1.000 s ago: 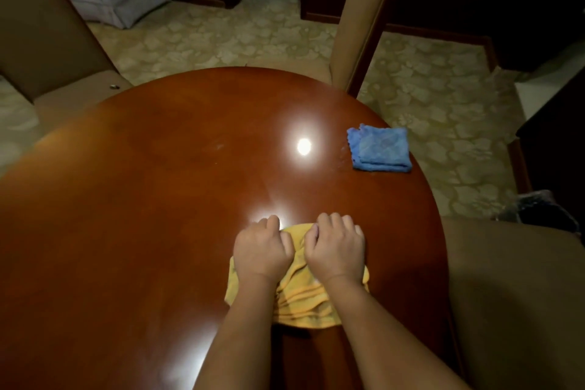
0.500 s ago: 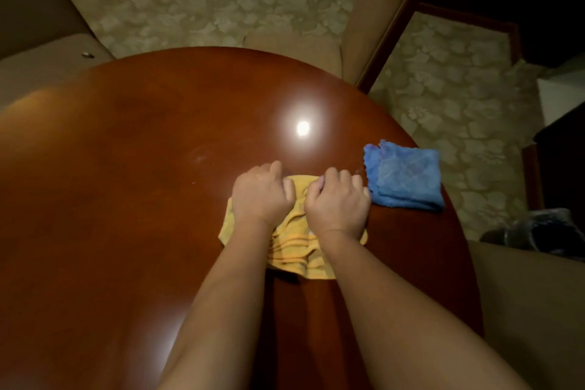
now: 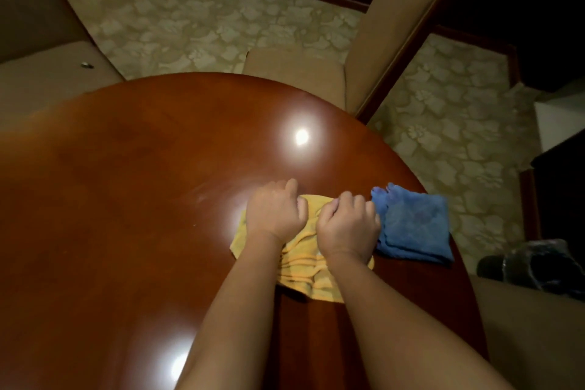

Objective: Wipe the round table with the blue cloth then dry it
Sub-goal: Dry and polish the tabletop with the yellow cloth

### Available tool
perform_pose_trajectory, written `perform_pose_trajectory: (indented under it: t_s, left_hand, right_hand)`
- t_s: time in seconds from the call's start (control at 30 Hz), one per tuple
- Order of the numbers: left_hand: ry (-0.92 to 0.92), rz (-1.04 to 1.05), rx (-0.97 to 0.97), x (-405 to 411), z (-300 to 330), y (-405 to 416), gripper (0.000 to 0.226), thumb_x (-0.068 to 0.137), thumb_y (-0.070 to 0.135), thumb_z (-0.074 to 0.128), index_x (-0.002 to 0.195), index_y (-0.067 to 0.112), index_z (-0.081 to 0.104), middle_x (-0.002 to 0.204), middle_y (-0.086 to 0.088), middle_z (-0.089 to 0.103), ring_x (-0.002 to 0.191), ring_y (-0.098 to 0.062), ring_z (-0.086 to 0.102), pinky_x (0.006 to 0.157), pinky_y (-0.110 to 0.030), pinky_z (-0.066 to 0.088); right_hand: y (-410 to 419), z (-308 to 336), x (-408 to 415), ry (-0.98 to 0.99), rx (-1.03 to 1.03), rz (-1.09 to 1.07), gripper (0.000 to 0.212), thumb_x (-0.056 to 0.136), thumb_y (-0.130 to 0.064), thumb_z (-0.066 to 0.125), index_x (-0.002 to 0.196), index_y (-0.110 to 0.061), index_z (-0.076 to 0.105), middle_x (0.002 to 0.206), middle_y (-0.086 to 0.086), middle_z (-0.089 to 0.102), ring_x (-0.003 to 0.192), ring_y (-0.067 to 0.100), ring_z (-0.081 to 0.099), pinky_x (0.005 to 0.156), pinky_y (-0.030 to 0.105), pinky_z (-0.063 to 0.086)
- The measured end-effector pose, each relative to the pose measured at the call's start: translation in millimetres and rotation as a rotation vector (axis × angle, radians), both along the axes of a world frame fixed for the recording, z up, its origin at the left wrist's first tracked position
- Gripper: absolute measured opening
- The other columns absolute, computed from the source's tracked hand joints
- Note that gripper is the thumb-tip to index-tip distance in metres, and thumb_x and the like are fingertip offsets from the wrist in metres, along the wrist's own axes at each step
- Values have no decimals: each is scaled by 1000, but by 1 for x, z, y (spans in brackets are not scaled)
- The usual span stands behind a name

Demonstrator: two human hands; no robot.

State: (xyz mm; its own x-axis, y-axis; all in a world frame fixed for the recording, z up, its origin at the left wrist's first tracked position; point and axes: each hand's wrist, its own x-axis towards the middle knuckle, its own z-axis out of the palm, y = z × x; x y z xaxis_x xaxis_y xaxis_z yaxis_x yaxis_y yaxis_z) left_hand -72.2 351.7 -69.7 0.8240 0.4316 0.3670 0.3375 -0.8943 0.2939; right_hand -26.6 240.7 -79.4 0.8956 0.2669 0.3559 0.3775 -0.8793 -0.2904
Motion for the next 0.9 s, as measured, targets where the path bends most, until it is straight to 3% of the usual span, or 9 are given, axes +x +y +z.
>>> perform_pose_trajectory:
  t_s: [0.23, 0.4, 0.57, 0.73, 0.9]
  left_hand:
    - [-33, -124, 22, 52, -5, 27, 22, 69, 27, 35, 58, 11, 45, 49, -7, 48, 41, -30, 45, 43, -24, 22]
    - [-68, -56, -1, 68, -9, 36, 25, 70, 28, 34, 60, 10, 48, 51, -8, 52, 43, -30, 48, 45, -24, 23]
    - [-71, 130, -8, 70, -7, 40, 22, 71, 25, 35, 59, 11, 46, 48, -6, 48, 39, -27, 44, 43, -22, 21]
    - [-111, 241, -71, 65, -12, 41, 19, 76, 21, 35, 66, 11, 48, 57, -7, 50, 48, -28, 46, 42, -31, 36]
    - [26, 301, -79, 51, -5, 34, 26, 86, 26, 28, 75, 12, 47, 64, -5, 50, 55, -26, 49, 49, -39, 46]
  right_hand:
    - [24, 1, 31, 63, 21, -166, 41, 81, -28, 30, 75, -3, 63, 75, 16, 62, 74, 34, 56, 66, 37, 42]
    - [39, -2, 57, 34, 44, -142, 38, 79, -27, 35, 72, -1, 63, 72, 17, 62, 70, 36, 57, 63, 37, 43]
    - [54, -2, 84, -20, 28, 67, 38, 79, -26, 35, 69, -1, 63, 68, 16, 60, 68, 34, 56, 62, 37, 43]
    - [68, 4, 112, 5, -8, 330, 39, 83, -28, 31, 74, -5, 62, 74, 12, 61, 75, 31, 55, 68, 38, 42]
    - [74, 12, 127, -8, -35, 620, 38, 87, -30, 28, 79, -9, 59, 79, 7, 58, 80, 27, 52, 71, 36, 38]
